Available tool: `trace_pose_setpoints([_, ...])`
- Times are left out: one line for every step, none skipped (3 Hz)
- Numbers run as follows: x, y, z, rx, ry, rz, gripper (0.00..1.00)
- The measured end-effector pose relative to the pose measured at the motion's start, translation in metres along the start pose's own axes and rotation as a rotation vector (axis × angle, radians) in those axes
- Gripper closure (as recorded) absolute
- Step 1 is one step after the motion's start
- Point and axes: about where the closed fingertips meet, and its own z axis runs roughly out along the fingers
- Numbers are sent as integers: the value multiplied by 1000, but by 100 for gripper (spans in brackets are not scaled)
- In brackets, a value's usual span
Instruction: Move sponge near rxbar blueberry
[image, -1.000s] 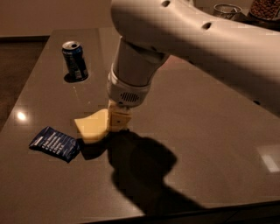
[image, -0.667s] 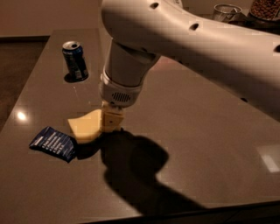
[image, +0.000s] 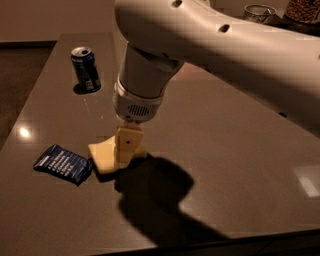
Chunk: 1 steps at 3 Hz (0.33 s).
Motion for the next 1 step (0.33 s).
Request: trace_pose_setpoints([0,0,0,1,0,-1,0])
